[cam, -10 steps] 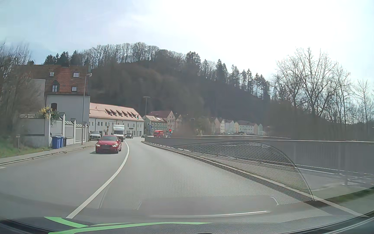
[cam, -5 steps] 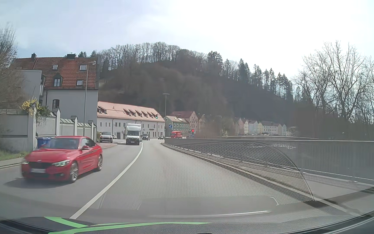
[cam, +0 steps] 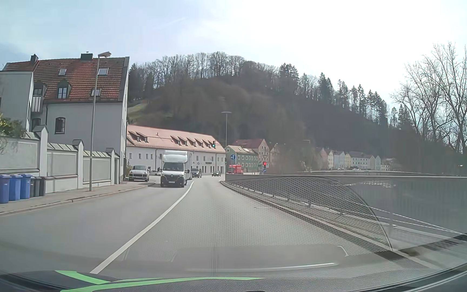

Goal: Follow the waypoints while adhering to traffic rules and regulations

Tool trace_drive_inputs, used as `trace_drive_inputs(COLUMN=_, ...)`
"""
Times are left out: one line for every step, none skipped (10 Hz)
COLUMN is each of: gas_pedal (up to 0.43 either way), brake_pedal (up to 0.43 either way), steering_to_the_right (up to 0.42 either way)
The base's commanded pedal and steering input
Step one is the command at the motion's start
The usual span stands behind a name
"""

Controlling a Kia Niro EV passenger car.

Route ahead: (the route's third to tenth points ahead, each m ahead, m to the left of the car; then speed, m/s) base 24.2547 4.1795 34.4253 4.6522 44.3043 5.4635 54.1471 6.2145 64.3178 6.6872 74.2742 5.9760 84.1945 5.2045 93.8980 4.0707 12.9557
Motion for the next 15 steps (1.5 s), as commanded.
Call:
trace_drive_inputs(gas_pedal=0.130, brake_pedal=0.000, steering_to_the_right=-0.042)
trace_drive_inputs(gas_pedal=0.130, brake_pedal=0.000, steering_to_the_right=-0.039)
trace_drive_inputs(gas_pedal=0.130, brake_pedal=0.000, steering_to_the_right=-0.037)
trace_drive_inputs(gas_pedal=0.130, brake_pedal=0.000, steering_to_the_right=-0.034)
trace_drive_inputs(gas_pedal=0.130, brake_pedal=0.000, steering_to_the_right=-0.026)
trace_drive_inputs(gas_pedal=0.130, brake_pedal=0.000, steering_to_the_right=-0.020)
trace_drive_inputs(gas_pedal=0.130, brake_pedal=0.000, steering_to_the_right=-0.020)
trace_drive_inputs(gas_pedal=0.118, brake_pedal=0.000, steering_to_the_right=-0.019)
trace_drive_inputs(gas_pedal=0.118, brake_pedal=0.000, steering_to_the_right=-0.018)
trace_drive_inputs(gas_pedal=0.098, brake_pedal=0.000, steering_to_the_right=-0.017)
trace_drive_inputs(gas_pedal=0.098, brake_pedal=0.000, steering_to_the_right=-0.014)
trace_drive_inputs(gas_pedal=0.087, brake_pedal=0.000, steering_to_the_right=-0.010)
trace_drive_inputs(gas_pedal=0.067, brake_pedal=0.000, steering_to_the_right=-0.011)
trace_drive_inputs(gas_pedal=0.059, brake_pedal=0.000, steering_to_the_right=-0.010)
trace_drive_inputs(gas_pedal=0.059, brake_pedal=0.000, steering_to_the_right=-0.008)
